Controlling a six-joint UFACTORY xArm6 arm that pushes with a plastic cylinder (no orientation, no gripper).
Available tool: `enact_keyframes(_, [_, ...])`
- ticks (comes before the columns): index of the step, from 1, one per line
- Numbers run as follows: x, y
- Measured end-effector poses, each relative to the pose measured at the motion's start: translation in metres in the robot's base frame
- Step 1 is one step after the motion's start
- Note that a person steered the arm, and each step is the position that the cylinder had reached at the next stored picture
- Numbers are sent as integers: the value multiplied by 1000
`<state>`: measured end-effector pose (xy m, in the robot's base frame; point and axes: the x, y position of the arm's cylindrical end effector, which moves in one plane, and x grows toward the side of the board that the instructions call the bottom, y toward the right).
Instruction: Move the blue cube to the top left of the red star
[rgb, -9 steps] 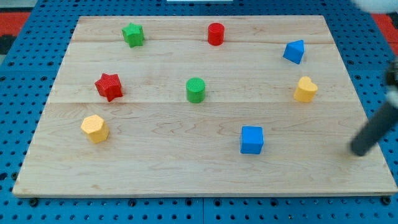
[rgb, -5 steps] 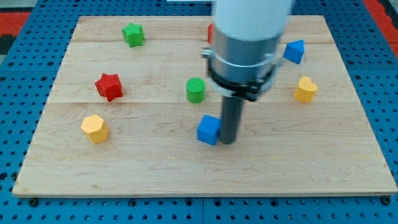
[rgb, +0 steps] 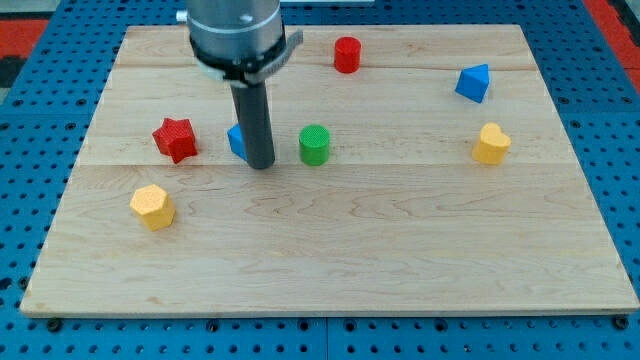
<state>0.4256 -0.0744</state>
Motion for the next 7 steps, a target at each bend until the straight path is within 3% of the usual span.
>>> enact_keyframes(2, [-45, 11])
enact_keyframes(5, [-46, -56])
enact_keyframes(7, [-115, -120])
